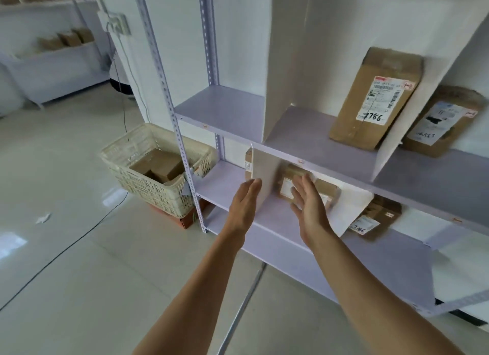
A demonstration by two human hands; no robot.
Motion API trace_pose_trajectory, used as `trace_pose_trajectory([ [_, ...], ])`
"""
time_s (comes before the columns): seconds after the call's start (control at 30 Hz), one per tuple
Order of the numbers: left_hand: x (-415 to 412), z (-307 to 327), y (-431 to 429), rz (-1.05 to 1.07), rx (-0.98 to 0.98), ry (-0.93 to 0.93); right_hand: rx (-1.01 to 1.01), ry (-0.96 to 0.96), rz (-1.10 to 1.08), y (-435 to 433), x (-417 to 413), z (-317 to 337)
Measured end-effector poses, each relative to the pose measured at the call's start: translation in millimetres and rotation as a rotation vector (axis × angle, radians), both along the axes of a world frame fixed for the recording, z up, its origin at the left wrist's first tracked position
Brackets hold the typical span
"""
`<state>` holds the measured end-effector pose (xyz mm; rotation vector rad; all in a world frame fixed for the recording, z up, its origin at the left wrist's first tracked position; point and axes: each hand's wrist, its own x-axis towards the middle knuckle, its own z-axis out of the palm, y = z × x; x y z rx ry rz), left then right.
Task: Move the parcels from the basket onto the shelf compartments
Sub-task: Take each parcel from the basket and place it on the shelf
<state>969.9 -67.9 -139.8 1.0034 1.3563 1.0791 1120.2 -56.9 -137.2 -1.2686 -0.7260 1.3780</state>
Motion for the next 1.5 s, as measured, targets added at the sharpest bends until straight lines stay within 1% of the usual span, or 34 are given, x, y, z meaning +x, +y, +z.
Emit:
trace_pose_trajectory([
  [0.13, -93, 3, 7, 0.011, 0.024, 0.024, 0.001, 0.013, 0.046, 13, -89, 3],
  [0.3, -186, 13, 11, 0.052, 0.033, 0.028, 0.030, -0.069, 0.155, 22, -187, 6],
  [0.47, -257, 22, 18, 0.123, -0.001, -0.005, 0.030, -0.083, 0.199, 45, -262, 10],
  [0.57, -294, 21, 31, 0.149, -0.002, 0.042, 0.040, -0.082, 0.243, 65, -299, 7],
  [0.7, -344, 5, 59, 0.175, -0.053, 0.096, 0.024, -0.049, 0.278, 101, -350, -5],
  [0.83, -399, -9, 104, 0.180, -0.094, 0.125, 0.002, -0.019, 0.292, 155, -406, -21],
  [0.93, -437, -11, 144, 0.180, -0.148, 0.126, -0.013, -0.007, 0.302, 195, -444, -29],
  [1.03, -473, -8, 183, 0.198, -0.154, 0.157, -0.042, -0.008, 0.319, 232, -477, -33],
  [1.2, -524, -10, 246, 0.200, -0.169, 0.125, -0.051, -0.029, 0.310, 290, -524, -40],
  [1.37, -577, -31, 312, 0.140, -0.196, 0.114, -0.086, -0.070, 0.270, 345, -568, -59],
  [1.5, -630, -61, 374, 0.013, -0.239, 0.134, -0.128, -0.078, 0.180, 392, -608, -82],
])
